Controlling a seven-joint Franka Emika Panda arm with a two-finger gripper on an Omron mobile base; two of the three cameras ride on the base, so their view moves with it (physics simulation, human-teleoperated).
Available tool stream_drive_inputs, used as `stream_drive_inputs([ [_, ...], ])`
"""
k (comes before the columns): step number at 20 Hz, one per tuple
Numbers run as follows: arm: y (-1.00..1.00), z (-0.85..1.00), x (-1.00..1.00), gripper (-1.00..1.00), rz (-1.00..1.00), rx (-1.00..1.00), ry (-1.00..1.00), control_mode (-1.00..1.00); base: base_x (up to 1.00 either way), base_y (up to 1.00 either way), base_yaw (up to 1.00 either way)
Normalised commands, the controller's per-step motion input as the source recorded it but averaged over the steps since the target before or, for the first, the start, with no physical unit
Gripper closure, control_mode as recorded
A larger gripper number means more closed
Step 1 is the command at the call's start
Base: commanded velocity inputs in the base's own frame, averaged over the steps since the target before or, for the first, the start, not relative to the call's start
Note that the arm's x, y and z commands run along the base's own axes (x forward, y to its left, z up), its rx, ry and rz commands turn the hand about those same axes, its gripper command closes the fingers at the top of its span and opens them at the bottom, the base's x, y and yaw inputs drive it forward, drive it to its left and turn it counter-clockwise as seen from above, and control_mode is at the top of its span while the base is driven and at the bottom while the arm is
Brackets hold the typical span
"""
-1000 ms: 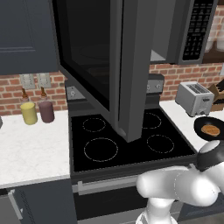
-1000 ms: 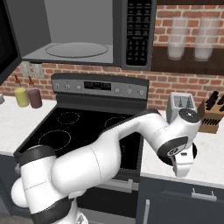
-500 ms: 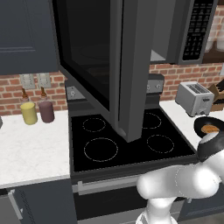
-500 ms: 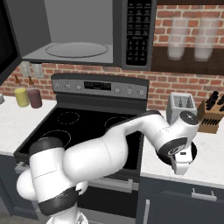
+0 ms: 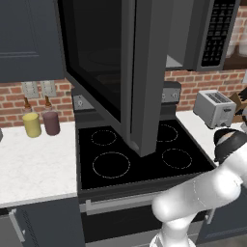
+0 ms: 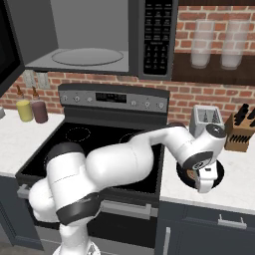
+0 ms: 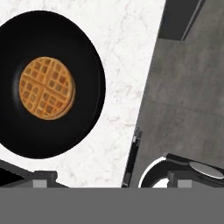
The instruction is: Open the microwave, place the bowl with waffle inside the microwave, then close the microwave door and turn it on.
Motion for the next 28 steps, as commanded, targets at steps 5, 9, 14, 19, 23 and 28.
stream_drive_inputs([
  [5, -0.27, -0.22, 0.17, -1.0, 0.0, 0.05, 0.03, -1.0, 0.0, 0.0, 0.0],
  [9, -0.3, -0.16, 0.01, -1.0, 0.0, 0.05, 0.0, -1.0, 0.0, 0.0, 0.0],
  [14, -0.24, -0.13, 0.14, -1.0, 0.0, 0.04, 0.0, -1.0, 0.0, 0.0, 0.0],
  [19, -0.19, -0.16, 0.23, -1.0, 0.0, 0.04, 0.01, -1.0, 0.0, 0.0, 0.0],
  [23, -0.12, -0.27, 0.17, -1.0, 0.0, 0.03, 0.01, -1.0, 0.0, 0.0, 0.0],
  [28, -0.02, -0.35, 0.02, -1.0, 0.0, 0.0, 0.0, -1.0, 0.0, 0.0, 0.0],
])
